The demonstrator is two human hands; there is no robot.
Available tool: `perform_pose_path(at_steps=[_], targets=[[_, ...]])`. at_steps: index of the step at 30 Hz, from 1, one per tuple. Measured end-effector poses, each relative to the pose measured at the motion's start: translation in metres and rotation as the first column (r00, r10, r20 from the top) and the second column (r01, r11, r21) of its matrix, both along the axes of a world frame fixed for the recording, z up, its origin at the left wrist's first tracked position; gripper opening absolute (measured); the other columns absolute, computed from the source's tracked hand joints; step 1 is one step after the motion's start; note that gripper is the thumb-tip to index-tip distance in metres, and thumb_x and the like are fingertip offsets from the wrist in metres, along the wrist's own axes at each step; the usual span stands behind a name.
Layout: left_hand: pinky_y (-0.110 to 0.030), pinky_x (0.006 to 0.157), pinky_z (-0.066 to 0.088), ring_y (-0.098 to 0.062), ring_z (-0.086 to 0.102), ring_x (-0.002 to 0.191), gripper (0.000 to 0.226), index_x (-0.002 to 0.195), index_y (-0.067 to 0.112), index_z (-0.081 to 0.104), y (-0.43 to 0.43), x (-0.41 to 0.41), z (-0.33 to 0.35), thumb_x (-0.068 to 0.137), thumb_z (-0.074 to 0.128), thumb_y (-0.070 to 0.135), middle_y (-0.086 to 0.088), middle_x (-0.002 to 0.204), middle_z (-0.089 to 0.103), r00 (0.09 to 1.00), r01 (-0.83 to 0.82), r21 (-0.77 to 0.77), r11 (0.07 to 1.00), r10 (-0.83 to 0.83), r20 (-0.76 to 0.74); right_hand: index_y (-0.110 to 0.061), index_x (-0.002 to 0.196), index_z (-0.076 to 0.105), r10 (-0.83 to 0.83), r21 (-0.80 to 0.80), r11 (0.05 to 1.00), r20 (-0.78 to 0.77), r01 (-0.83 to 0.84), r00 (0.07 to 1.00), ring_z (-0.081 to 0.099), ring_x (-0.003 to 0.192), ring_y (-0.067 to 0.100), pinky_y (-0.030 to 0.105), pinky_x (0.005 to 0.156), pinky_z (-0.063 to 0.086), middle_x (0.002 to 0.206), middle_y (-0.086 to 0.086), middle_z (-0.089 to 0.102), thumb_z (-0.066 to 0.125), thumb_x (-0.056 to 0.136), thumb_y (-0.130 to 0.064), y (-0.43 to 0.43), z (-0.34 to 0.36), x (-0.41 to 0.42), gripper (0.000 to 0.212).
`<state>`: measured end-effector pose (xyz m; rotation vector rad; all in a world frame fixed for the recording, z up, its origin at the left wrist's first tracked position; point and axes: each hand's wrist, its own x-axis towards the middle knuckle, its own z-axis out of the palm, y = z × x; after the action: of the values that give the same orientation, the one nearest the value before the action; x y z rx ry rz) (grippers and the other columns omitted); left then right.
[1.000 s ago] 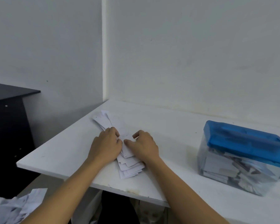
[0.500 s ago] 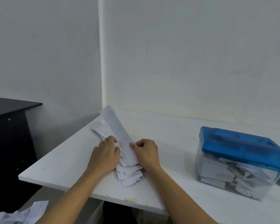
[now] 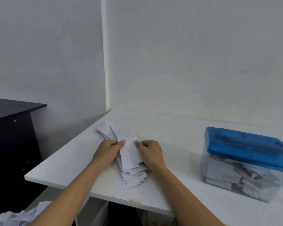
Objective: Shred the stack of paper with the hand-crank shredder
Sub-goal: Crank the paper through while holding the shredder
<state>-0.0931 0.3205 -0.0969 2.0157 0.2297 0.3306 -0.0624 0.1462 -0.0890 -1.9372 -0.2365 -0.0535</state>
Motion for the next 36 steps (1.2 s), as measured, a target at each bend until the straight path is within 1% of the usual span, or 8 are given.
perform_pose_path(at_steps=[9, 14, 21, 24, 27, 30, 33, 36], targets=[[-0.037, 0.071, 0.044, -0.028, 0.063, 0.071, 0.068, 0.081, 0.002, 0.068, -0.001, 0.004, -0.003, 0.077, 0.054, 0.068, -0.009, 0.072, 0.069, 1.0, -0.029, -0.003, 1.0, 0.029, 0.009, -0.022, 0.106, 0.074, -0.014, 0.079, 0.997, -0.002, 0.014, 1.0, 0.067, 0.079, 0.01, 0.025, 0.058, 0.046, 0.09, -0.008, 0.073, 0.061, 0.096, -0.031, 0.0, 0.003, -0.002, 0.019], [-0.036, 0.069, 0.041, -0.029, 0.063, 0.071, 0.072, 0.086, -0.001, 0.068, 0.0, 0.006, -0.006, 0.078, 0.051, 0.069, -0.013, 0.08, 0.071, 0.999, -0.04, 0.007, 0.999, 0.04, 0.011, -0.026, 0.099, 0.071, -0.024, 0.092, 0.995, -0.011, 0.024, 1.0, 0.065, 0.081, 0.011, 0.03, 0.063, 0.052, 0.085, -0.01, 0.069, 0.062, 0.094, -0.03, 0.001, 0.004, -0.003, 0.012], [-0.035, 0.068, 0.041, -0.03, 0.06, 0.076, 0.043, 0.084, 0.003, 0.057, -0.003, 0.009, -0.012, 0.099, 0.057, 0.044, -0.012, 0.082, 0.063, 0.992, -0.13, 0.148, 0.98, 0.129, 0.011, -0.015, 0.093, 0.064, -0.071, 0.218, 0.973, -0.024, 0.075, 0.997, 0.062, 0.077, 0.01, 0.025, 0.063, 0.048, 0.088, -0.003, 0.069, 0.056, 0.093, -0.02, -0.004, 0.013, -0.005, 0.01], [-0.035, 0.074, 0.043, -0.02, 0.054, 0.085, 0.031, 0.106, 0.014, 0.048, -0.013, -0.001, -0.002, 0.098, 0.063, 0.039, 0.0, 0.11, 0.049, 0.971, -0.232, 0.187, 0.955, 0.215, 0.104, -0.013, 0.099, 0.063, -0.073, 0.313, 0.946, -0.043, 0.083, 0.996, 0.061, 0.076, 0.006, 0.015, 0.057, 0.042, 0.09, -0.004, 0.069, 0.056, 0.095, -0.017, -0.007, 0.021, -0.006, 0.009], [-0.036, 0.074, 0.045, -0.017, 0.056, 0.082, 0.019, 0.099, 0.02, 0.051, -0.017, -0.009, 0.007, 0.1, 0.057, 0.037, 0.005, 0.101, 0.054, 0.909, -0.31, 0.244, 0.919, 0.21, 0.36, -0.01, 0.104, 0.062, -0.047, 0.371, 0.927, -0.051, 0.063, 0.998, 0.063, 0.082, 0.01, 0.016, 0.06, 0.044, 0.099, 0.001, 0.071, 0.056, 0.096, -0.014, -0.01, 0.028, -0.006, 0.011], [-0.033, 0.067, 0.045, -0.009, 0.057, 0.07, 0.036, 0.079, 0.024, 0.06, -0.029, -0.016, 0.022, 0.106, 0.043, 0.043, 0.007, 0.075, 0.061, 0.928, -0.132, 0.229, 0.965, 0.039, 0.371, -0.011, 0.107, 0.06, -0.02, 0.368, 0.93, -0.017, 0.025, 1.0, 0.061, 0.082, 0.012, 0.021, 0.064, 0.046, 0.103, 0.005, 0.068, 0.054, 0.097, -0.016, -0.01, 0.042, -0.01, 0.012], [-0.027, 0.065, 0.04, -0.004, 0.049, 0.062, 0.045, 0.079, 0.018, 0.062, -0.05, -0.019, 0.045, 0.108, 0.039, 0.043, 0.005, 0.073, 0.059, 0.959, 0.084, 0.188, 0.979, -0.131, 0.252, -0.014, 0.109, 0.058, -0.005, 0.382, 0.924, 0.001, 0.005, 1.0, 0.062, 0.089, 0.016, 0.026, 0.069, 0.047, 0.108, 0.004, 0.066, 0.051, 0.098, -0.017, -0.014, 0.055, -0.015, 0.014], [-0.02, 0.064, 0.039, -0.003, 0.047, 0.063, 0.036, 0.081, 0.018, 0.059, -0.066, -0.019, 0.066, 0.105, 0.047, 0.041, 0.016, 0.068, 0.057, 0.938, 0.191, 0.118, 0.974, -0.216, 0.271, -0.014, 0.111, 0.058, -0.005, 0.429, 0.903, 0.021, -0.004, 1.0, 0.064, 0.088, 0.013, 0.025, 0.067, 0.049, 0.108, 0.001, 0.067, 0.049, 0.1, -0.017, -0.026, 0.075, -0.019, 0.014]])
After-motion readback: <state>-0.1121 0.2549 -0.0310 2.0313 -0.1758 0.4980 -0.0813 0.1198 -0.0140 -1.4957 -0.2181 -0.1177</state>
